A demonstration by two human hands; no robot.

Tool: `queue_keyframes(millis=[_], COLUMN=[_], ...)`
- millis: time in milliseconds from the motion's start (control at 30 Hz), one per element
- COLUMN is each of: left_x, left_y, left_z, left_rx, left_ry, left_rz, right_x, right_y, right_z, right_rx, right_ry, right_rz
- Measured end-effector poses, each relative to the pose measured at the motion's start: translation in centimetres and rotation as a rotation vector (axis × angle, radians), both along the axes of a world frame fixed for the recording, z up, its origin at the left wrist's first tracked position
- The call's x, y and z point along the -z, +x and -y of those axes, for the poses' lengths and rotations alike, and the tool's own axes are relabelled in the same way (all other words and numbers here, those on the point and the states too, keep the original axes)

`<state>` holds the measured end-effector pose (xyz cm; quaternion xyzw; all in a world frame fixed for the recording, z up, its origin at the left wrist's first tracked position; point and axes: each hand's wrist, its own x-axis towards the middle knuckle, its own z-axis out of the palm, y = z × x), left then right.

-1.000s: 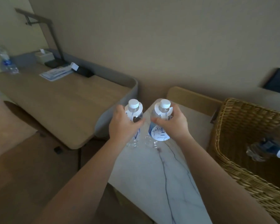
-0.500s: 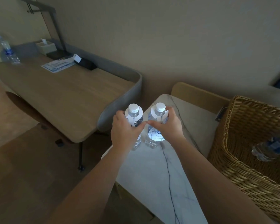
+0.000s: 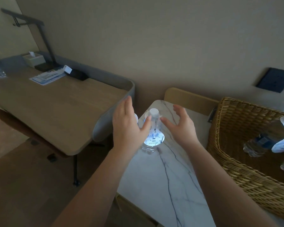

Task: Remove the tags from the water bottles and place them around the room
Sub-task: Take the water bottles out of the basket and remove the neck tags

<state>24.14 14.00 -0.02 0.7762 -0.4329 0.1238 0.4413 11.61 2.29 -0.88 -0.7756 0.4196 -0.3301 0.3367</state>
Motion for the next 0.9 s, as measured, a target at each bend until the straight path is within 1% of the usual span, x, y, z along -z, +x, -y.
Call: queue_keyframes(millis=[100,200,400,567,667,767,900], left_x=[-2.1,-3.3,-3.7,-3.0,-2.5,-1.9,-1.2], left_y=[-2.3,-5.4,-13.4,-19.8,-23.8,-27.2,-30.3], left_z=[1.9,4.6,9.9,14.0,16.7,19.7,24.1], left_rx=[0.124,0.266,0.601,0.740,0.792,0.800,0.775], left_ry=[-0.071,-0.082,0.023,0.099,0.135,0.207,0.335], left_rz=[0.109,0.151,0.187,0.268,0.214,0.112,-0.138], right_x=[-1.2,-2.3,-2.9,-2.4,-2.1,-1.9,-1.5], right_y=[-2.7,-6.7,-17.4,-25.8,-30.8,-35.1,-39.4], right_z=[0.3,1.1,2.0,1.9,3.2,5.7,10.8], right_rx=[0.066,0.172,0.510,0.711,0.779,0.816,0.780], right_ry=[-0.121,-0.208,-0.202,-0.161,-0.138,-0.111,-0.053], right_rz=[-0.019,-0.048,-0.059,-0.117,-0.170,-0.212,-0.236])
